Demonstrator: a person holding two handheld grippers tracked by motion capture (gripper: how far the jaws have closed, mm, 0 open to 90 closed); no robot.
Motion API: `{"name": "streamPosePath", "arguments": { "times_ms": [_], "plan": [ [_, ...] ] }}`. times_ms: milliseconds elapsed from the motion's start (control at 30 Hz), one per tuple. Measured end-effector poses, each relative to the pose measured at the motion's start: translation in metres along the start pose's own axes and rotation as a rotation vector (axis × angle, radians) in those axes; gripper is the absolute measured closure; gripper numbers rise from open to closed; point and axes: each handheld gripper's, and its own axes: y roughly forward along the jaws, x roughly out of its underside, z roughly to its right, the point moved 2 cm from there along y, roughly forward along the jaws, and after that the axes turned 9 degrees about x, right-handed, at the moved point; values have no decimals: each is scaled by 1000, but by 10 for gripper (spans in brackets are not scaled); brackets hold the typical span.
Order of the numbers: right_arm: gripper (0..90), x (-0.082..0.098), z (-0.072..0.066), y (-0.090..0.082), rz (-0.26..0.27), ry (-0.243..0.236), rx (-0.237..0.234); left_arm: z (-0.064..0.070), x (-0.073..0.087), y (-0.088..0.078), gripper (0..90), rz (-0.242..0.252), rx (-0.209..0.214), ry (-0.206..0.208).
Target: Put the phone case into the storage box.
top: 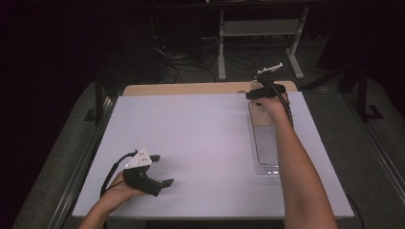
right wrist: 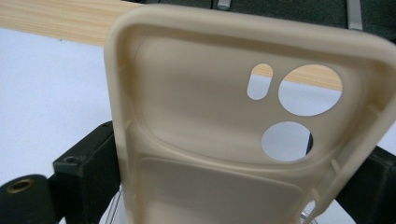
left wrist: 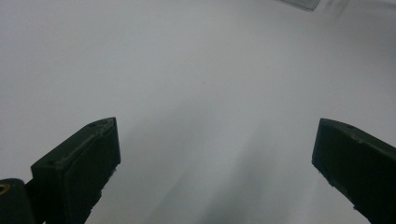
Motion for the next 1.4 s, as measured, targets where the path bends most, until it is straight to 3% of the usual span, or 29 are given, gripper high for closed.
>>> {"name": "streamPosePath", "arguments": {
  "times_ms": [133,433,933,1133,1400],
  "plan": [
    [50,-1,0,0,2,4,-11,-1,0,-1,7,-16,-3,23],
    [50,0,1,0,-5,8,-13,0,0,0,7,-3,-1,10],
    [51,-3,3,-12,36,9,-43,0,0,1,7,-12,2,9],
    [47,-3,3,-27,60,8,-80,-2,-2,-1,7,-19,0,12],
    [42,3,5,-57,132,-45,-148,-6,-4,-4,7,-19,-5,1]
  ]
}}
